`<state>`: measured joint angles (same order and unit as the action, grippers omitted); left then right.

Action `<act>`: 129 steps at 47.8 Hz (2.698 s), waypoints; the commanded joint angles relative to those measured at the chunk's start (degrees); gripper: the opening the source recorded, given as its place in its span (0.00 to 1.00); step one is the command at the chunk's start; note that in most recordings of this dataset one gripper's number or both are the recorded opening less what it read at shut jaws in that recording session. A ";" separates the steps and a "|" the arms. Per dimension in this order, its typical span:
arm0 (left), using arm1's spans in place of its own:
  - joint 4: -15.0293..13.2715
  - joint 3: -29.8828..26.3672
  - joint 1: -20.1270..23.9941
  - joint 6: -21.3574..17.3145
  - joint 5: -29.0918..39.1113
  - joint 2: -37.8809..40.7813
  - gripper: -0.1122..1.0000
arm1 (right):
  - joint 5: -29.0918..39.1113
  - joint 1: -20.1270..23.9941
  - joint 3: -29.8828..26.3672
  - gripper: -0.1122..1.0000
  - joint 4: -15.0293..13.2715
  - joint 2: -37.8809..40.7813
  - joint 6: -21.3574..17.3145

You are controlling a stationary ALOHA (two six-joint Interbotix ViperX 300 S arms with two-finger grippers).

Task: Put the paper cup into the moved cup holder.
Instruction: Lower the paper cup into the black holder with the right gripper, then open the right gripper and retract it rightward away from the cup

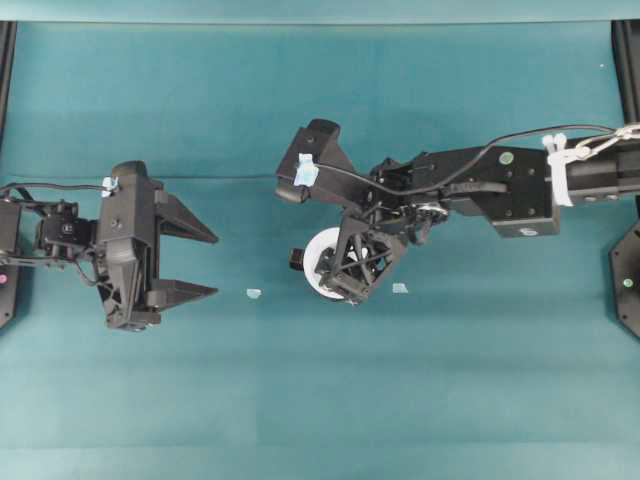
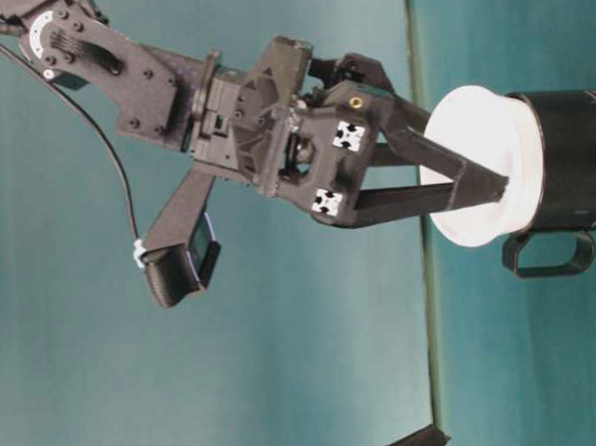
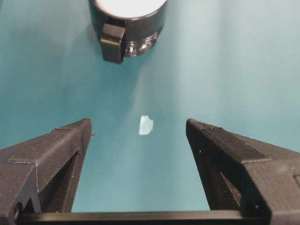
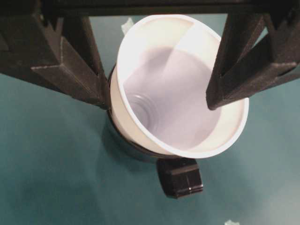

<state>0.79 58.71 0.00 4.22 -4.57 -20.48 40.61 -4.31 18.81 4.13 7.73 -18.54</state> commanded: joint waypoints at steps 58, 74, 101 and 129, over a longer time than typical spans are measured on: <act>0.09 -0.53 0.00 0.09 -0.44 -0.35 0.86 | -5.27 1.76 11.25 0.89 -3.60 -26.19 0.44; 0.09 -0.62 0.09 0.00 -0.44 -0.53 0.86 | -9.58 3.43 18.28 0.89 -3.87 -33.49 5.71; 0.09 -0.62 -0.09 0.09 -0.53 -0.62 0.86 | -14.15 3.96 21.27 0.89 -3.87 -35.60 13.10; 0.09 -0.62 -0.26 0.00 -0.35 -0.70 0.86 | -14.41 4.31 22.24 0.89 -3.87 -35.51 13.10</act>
<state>0.88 58.71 -0.09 4.22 -4.57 -20.65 26.63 -0.18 41.66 0.35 -27.07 -5.80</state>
